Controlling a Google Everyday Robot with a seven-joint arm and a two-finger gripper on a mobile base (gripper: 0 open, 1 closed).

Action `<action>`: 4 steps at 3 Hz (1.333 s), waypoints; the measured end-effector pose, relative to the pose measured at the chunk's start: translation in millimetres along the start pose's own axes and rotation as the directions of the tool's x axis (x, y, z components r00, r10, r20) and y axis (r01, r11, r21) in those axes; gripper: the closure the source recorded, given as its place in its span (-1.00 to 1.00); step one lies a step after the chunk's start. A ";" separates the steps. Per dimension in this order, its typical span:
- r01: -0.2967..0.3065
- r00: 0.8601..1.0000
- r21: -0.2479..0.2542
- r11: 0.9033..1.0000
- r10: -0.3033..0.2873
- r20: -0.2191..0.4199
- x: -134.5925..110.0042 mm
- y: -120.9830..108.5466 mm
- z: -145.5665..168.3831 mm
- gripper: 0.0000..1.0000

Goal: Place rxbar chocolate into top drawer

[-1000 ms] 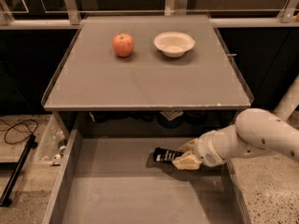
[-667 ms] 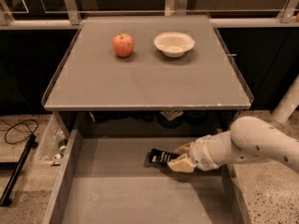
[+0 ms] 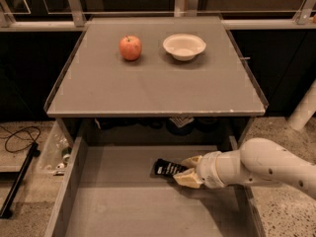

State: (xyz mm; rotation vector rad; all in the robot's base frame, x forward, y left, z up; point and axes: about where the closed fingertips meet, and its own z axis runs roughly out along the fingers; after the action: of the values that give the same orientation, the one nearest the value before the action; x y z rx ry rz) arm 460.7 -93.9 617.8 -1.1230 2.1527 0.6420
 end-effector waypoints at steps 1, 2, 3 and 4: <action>0.000 1.000 0.000 1.000 0.000 0.000 0.0 0.0 0.0 0.61; 0.000 1.000 0.000 1.000 0.000 0.000 0.0 0.0 0.0 0.15; 0.000 1.000 0.000 1.000 0.000 0.000 0.0 0.1 0.1 -0.32; 0.000 1.000 0.000 1.000 0.000 0.000 0.0 0.1 0.1 -0.79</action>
Offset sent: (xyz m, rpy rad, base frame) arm 0.0000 0.0000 0.0000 0.0000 0.0000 0.0000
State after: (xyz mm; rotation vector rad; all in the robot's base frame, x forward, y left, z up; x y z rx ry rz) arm 460.7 -93.8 617.8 -1.1232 2.1526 0.6421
